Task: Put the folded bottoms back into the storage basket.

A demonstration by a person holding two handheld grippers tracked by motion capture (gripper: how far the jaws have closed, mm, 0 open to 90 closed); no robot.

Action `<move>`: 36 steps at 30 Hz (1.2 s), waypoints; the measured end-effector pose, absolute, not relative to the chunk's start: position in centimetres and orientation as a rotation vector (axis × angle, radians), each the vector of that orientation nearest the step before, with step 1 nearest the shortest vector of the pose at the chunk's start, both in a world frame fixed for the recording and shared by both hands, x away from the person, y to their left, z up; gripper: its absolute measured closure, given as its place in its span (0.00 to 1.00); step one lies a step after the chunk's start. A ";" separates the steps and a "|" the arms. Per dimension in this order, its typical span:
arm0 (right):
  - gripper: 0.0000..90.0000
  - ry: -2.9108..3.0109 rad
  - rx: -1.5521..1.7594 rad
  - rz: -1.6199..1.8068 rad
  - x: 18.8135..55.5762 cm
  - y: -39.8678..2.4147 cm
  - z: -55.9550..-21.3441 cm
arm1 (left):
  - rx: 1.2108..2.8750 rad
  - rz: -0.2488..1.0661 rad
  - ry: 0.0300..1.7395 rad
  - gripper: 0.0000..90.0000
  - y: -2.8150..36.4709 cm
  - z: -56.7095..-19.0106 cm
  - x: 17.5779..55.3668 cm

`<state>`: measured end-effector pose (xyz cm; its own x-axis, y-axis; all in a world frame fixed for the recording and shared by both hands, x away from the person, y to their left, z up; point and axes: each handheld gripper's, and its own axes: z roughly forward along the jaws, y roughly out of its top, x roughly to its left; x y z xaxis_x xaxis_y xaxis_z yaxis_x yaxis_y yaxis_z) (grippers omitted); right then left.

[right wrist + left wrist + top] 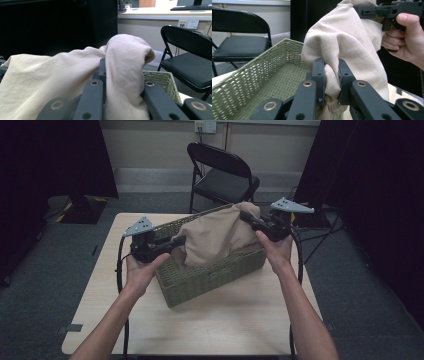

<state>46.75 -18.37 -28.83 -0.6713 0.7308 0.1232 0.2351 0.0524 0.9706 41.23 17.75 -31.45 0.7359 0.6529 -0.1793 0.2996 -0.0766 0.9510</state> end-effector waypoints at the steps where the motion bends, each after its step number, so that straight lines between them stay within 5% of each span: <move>1: 0.88 1.937 0.974 1.655 47.1 -18.1 -28.9 | 1.671 0.351 0.778 0.89 18.0 -31.4 41.5; 36: 0.88 1.993 1.041 1.582 50.6 -16.1 -32.1 | 1.718 0.357 0.874 0.89 18.9 -34.6 44.3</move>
<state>50.59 -16.08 -32.12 -0.6480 0.7482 0.1423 0.3081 0.0867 0.9474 44.32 18.89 -34.55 0.6802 0.7074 -0.1921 0.3705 -0.1056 0.9228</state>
